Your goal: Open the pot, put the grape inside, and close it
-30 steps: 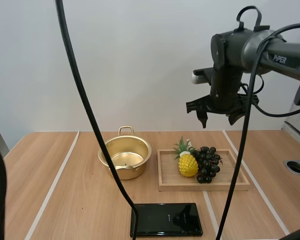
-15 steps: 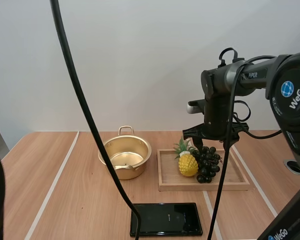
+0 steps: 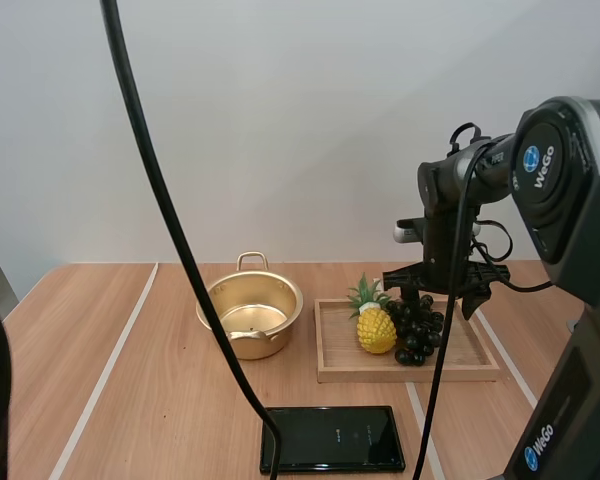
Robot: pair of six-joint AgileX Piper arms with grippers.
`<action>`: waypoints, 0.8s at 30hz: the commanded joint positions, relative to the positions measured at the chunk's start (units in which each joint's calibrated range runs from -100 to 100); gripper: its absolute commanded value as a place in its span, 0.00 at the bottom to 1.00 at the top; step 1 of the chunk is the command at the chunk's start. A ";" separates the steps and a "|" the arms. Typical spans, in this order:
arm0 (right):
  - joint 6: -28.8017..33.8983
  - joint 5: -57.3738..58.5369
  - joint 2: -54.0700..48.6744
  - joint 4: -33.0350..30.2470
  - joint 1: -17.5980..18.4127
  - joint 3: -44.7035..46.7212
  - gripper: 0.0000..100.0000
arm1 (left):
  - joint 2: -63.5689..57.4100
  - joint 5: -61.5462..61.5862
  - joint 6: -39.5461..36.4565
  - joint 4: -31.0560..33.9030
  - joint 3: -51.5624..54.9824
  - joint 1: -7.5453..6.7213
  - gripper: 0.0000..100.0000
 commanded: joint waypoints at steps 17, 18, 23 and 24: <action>-3.59 -5.08 0.38 8.95 -0.39 0.32 1.00 | 0.00 -0.07 -0.33 -0.89 -0.25 0.08 0.00; -3.59 -5.21 0.38 8.80 -0.39 0.32 1.00 | 0.00 -0.07 -0.33 -0.89 -0.25 0.08 0.00; -3.59 -6.29 0.68 8.80 -0.39 0.32 1.00 | 0.00 -0.07 -0.33 -0.89 -0.25 0.08 0.00; -3.72 -6.29 0.91 8.80 -0.39 0.32 1.00 | 0.00 -0.07 -0.33 -0.89 -0.25 0.08 0.00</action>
